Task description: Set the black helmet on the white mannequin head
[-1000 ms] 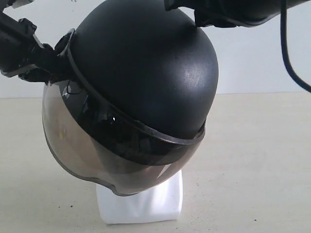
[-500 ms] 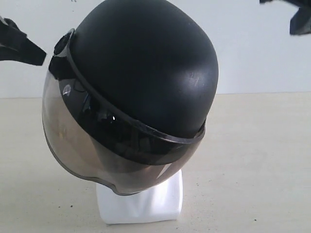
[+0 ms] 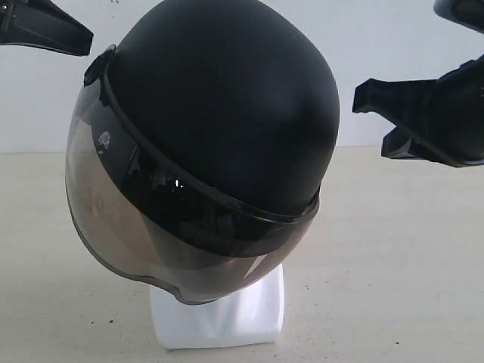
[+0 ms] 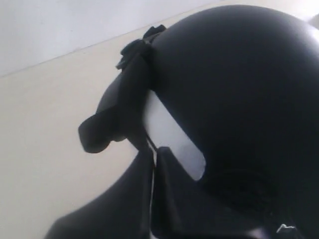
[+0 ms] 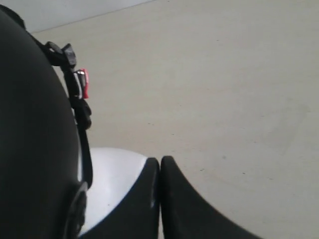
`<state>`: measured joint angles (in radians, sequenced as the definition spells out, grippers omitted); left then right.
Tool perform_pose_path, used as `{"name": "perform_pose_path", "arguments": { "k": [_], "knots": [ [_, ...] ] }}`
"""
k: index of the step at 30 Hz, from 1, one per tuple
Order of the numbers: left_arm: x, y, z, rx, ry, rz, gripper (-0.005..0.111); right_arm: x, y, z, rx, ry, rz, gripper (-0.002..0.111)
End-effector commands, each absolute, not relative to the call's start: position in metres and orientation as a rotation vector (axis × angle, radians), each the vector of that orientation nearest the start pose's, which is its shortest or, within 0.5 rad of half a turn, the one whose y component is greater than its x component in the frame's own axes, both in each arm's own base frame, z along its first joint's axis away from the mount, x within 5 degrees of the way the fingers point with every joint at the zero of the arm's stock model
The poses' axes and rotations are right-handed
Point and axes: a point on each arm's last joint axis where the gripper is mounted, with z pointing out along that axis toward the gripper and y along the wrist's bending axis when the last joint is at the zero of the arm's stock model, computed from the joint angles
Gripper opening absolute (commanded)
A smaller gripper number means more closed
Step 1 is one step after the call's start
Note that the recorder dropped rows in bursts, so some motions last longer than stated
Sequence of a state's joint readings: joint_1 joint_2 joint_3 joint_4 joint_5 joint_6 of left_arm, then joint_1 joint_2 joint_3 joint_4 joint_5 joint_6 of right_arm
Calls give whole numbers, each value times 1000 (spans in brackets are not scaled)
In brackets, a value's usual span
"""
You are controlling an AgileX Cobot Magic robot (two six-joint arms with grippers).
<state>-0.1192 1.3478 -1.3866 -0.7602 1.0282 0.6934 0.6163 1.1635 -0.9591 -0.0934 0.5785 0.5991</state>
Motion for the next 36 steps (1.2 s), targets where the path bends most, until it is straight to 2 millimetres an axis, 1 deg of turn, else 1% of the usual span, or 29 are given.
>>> {"name": "perform_pose_path", "arguments": {
  "k": [1, 3, 7, 12, 15, 19, 22, 27, 36],
  "knots": [
    [269, -94, 409, 747, 2090, -786, 4, 213, 147, 324, -77, 2309, 604, 0],
    [271, -96, 405, 771, 2111, -771, 4, 216, 150, 320, -78, 2323, 602, 0],
    [278, -98, 396, 775, 2149, -762, 4, 217, 152, 320, -86, 2304, 609, 0],
    [285, -98, 384, 790, 2206, -749, 4, 218, 156, 336, -116, 2267, 656, 0],
    [287, -98, 382, 794, 2214, -743, 4, 218, 160, 344, -115, 2244, 727, 0],
    [287, -97, 377, 792, 2231, -732, 4, 217, 163, 348, -128, 2219, 782, 0],
    [288, -95, 368, 785, 2257, -717, 4, 217, 164, 348, -128, 2220, 796, 0],
    [287, -95, 361, 777, 2279, -714, 4, 216, 167, 352, -147, 2207, 820, 0],
    [287, -93, 359, 776, 2299, -690, 4, 204, 184, 387, -277, 2109, 891, 0]
  ]
}}
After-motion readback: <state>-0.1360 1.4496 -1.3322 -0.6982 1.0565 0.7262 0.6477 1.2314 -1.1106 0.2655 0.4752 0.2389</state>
